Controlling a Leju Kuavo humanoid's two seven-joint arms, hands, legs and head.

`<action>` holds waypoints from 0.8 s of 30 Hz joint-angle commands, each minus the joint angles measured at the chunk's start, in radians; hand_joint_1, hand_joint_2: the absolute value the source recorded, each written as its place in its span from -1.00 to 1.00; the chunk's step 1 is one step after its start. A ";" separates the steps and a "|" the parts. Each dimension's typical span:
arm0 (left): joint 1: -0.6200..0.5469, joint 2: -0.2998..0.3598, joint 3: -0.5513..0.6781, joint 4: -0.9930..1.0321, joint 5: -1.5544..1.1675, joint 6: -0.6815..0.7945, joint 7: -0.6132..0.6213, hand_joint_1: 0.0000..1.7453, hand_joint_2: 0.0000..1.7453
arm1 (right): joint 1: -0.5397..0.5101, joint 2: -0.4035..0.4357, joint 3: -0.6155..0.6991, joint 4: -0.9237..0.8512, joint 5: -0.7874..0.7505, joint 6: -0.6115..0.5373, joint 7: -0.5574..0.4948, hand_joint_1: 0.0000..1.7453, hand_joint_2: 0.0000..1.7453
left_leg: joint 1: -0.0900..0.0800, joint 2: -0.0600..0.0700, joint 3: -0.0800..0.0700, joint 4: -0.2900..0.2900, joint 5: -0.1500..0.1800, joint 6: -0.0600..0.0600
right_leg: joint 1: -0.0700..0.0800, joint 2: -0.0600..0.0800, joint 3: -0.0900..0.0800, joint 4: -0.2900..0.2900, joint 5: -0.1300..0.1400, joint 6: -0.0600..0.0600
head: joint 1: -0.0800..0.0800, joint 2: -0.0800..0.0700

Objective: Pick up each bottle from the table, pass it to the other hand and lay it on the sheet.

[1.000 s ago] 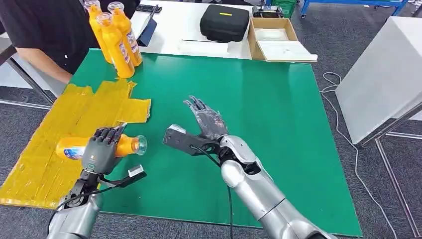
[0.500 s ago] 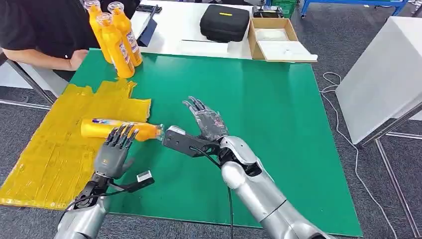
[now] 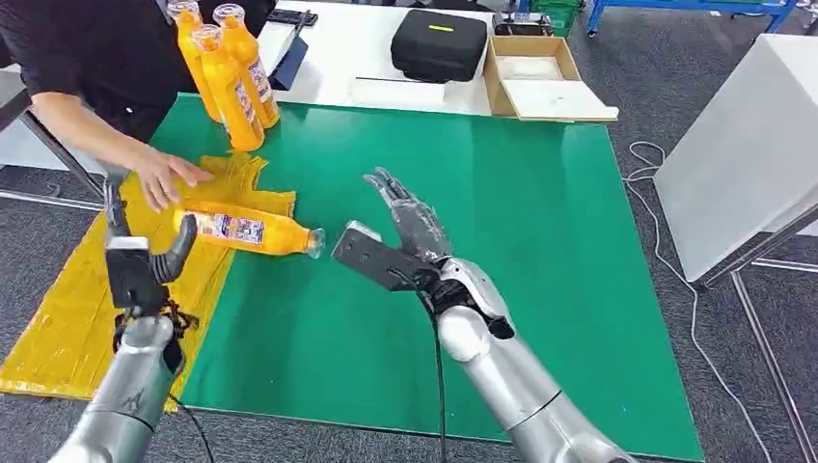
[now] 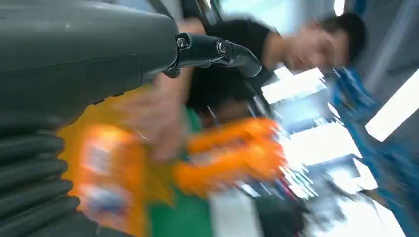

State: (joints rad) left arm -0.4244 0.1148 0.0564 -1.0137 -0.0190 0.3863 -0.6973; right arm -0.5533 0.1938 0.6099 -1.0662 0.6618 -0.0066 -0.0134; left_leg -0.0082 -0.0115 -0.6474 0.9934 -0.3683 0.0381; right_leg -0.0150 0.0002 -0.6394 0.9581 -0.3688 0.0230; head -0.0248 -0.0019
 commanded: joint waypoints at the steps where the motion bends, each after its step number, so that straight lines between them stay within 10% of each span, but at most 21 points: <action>1: -0.057 0.009 -0.078 -0.144 0.201 -0.219 0.046 -1.00 -1.00 | -0.008 0.000 -0.069 0.062 -0.113 -0.129 -0.150 -1.00 -1.00 | 0.000 0.001 0.003 0.000 -0.002 -0.002 | 0.000 0.000 0.005 0.000 -0.001 -0.001 | 0.000 0.000; 11: -0.078 0.008 -0.103 -0.125 0.244 -0.270 0.070 -1.00 -1.00 | -0.034 0.005 -0.050 0.114 -0.157 -0.105 -0.156 -1.00 -1.00 | 0.000 0.004 0.006 0.001 -0.002 -0.004 | 0.000 -0.001 0.009 0.002 -0.002 -0.002 | 0.000 0.000; 15: -0.205 -0.072 -0.157 -0.026 0.306 -0.416 0.209 -1.00 -1.00 | -0.002 0.021 -0.079 0.094 -0.174 -0.229 -0.222 -1.00 -1.00 | 0.001 -0.001 0.003 0.002 -0.001 -0.003 | 0.001 -0.006 0.008 0.003 -0.003 -0.002 | 0.000 0.000; 24: -0.288 -0.232 -0.262 0.140 0.173 -0.258 0.171 -1.00 -1.00 | 0.027 0.041 -0.212 0.092 -0.256 -0.419 -0.453 -1.00 -1.00 | -0.001 -0.003 0.003 0.001 -0.001 -0.001 | 0.000 -0.005 0.009 0.001 -0.001 0.001 | 0.001 0.000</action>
State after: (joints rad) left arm -0.5952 0.0068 -0.1118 -1.0849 0.2036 0.0581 -0.5029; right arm -0.4972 0.2277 0.5077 -1.0372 0.4478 -0.3678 -0.3641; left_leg -0.0096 -0.0097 -0.6495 0.9939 -0.3667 0.0395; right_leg -0.0157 0.0005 -0.6380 0.9587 -0.3654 0.0243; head -0.0240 -0.0019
